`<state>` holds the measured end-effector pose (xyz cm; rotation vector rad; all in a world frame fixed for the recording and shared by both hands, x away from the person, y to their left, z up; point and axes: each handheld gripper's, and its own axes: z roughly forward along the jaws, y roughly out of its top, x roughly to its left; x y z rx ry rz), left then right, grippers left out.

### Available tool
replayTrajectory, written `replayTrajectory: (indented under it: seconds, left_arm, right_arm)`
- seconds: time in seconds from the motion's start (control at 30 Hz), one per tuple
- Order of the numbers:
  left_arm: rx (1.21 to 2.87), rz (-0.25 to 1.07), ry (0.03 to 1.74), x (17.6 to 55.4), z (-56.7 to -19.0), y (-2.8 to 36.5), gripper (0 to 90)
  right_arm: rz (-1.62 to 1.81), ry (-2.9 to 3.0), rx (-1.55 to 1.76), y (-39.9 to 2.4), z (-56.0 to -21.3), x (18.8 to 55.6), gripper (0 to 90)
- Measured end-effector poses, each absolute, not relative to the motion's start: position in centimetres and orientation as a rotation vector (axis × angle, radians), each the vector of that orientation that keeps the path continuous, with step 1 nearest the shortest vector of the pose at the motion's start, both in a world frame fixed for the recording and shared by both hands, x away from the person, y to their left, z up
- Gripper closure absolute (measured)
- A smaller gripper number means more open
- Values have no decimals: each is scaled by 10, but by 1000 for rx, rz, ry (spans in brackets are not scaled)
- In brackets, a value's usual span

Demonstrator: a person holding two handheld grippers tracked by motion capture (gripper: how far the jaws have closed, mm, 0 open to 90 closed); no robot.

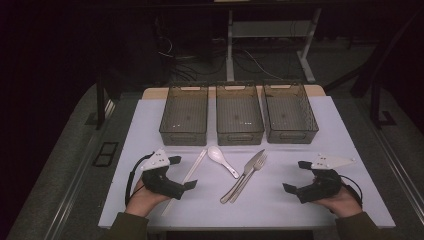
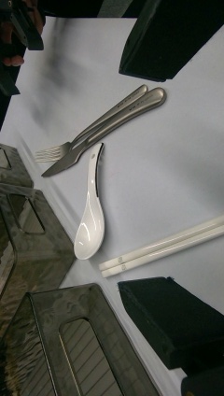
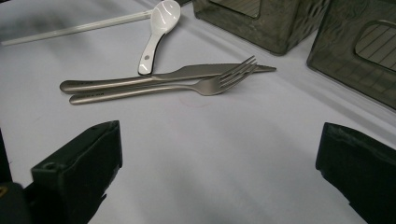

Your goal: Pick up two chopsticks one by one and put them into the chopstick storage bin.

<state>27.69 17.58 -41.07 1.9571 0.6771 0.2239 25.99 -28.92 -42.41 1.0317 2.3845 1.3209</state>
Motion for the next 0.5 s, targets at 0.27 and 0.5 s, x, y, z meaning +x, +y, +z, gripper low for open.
replayTrajectory:
  seconds: [0.27,0.5]
  left_arm:
    - [1967,223,673,277,-409,175,0]
    - [1969,228,672,277,-407,172,0]
  right_arm:
    - [1332,2381,1042,-292,-424,261,5]
    - [1337,2380,1042,-292,-424,262,5]
